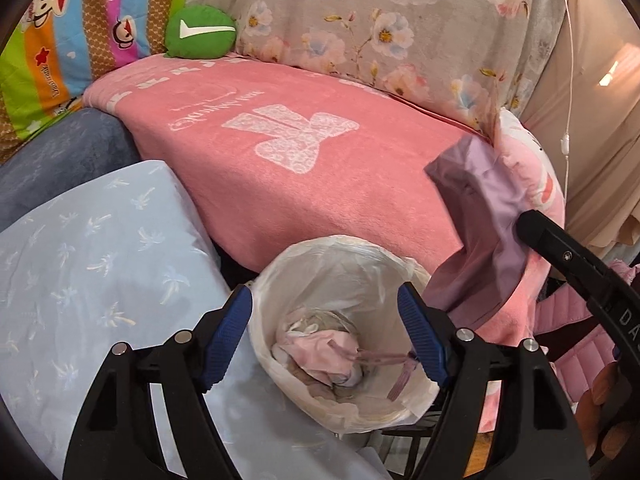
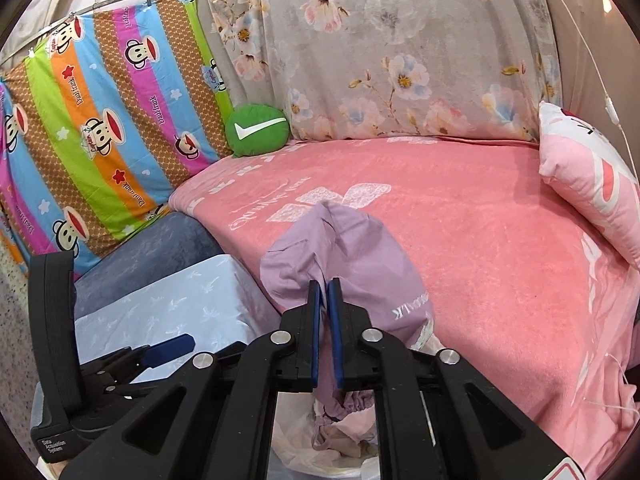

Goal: Collect trash

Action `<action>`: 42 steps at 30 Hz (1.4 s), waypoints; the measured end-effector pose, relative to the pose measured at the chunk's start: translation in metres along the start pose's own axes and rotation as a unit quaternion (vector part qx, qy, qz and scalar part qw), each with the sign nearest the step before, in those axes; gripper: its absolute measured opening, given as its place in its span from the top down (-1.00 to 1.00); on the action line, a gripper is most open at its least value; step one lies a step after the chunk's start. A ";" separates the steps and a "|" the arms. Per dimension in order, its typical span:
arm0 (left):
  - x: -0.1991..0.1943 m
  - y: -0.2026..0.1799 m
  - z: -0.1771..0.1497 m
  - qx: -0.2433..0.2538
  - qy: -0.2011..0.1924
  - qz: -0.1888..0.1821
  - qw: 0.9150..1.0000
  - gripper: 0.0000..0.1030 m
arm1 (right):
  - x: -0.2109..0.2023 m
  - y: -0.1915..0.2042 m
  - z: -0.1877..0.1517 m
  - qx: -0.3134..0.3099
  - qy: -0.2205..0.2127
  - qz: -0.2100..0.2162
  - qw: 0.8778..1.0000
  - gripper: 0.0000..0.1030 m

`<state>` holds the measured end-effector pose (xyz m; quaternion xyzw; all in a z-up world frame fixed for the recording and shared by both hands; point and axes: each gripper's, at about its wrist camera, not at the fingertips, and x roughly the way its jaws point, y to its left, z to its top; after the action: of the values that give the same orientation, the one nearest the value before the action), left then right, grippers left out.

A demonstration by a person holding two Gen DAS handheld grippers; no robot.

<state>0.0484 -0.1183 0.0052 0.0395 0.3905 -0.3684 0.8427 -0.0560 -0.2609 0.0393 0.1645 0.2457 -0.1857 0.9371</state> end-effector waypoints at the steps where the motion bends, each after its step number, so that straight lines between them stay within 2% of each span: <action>1: 0.000 0.002 0.000 -0.001 0.000 0.004 1.000 -0.39 | 0.002 0.001 -0.001 -0.001 0.002 0.000 1.000 0.81; 5: -0.002 0.011 -0.001 -0.005 -0.004 0.022 1.000 -0.39 | 0.005 0.004 -0.004 -0.007 0.008 -0.001 1.000 0.55; 9: -0.007 0.015 -0.006 -0.003 -0.009 0.038 0.999 -0.39 | 0.003 0.008 -0.008 -0.013 0.013 0.001 1.000 0.53; 14: -0.013 0.018 -0.014 0.005 -0.015 0.059 0.998 -0.39 | 0.001 0.011 -0.018 -0.024 0.029 0.000 0.999 0.37; 28: -0.032 0.026 -0.044 -0.009 -0.006 0.098 0.995 -0.46 | -0.011 0.020 -0.066 -0.054 0.074 -0.021 0.996 0.28; 34: -0.040 0.026 -0.057 -0.015 -0.002 0.116 0.993 -0.55 | -0.015 0.026 -0.086 -0.071 0.089 -0.033 0.993 0.25; 39: -0.047 0.024 -0.066 -0.013 -0.008 0.136 0.991 -0.71 | -0.018 0.032 -0.099 -0.084 0.100 -0.038 0.991 0.11; 42: -0.050 0.024 -0.071 -0.015 -0.011 0.147 0.989 -0.78 | -0.021 0.034 -0.105 -0.090 0.102 -0.039 0.990 -0.08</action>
<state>-0.0018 -0.0465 -0.0148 0.0797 0.3764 -0.2354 0.8925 -0.1002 -0.1832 -0.0295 0.0874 0.3617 -0.1816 0.9103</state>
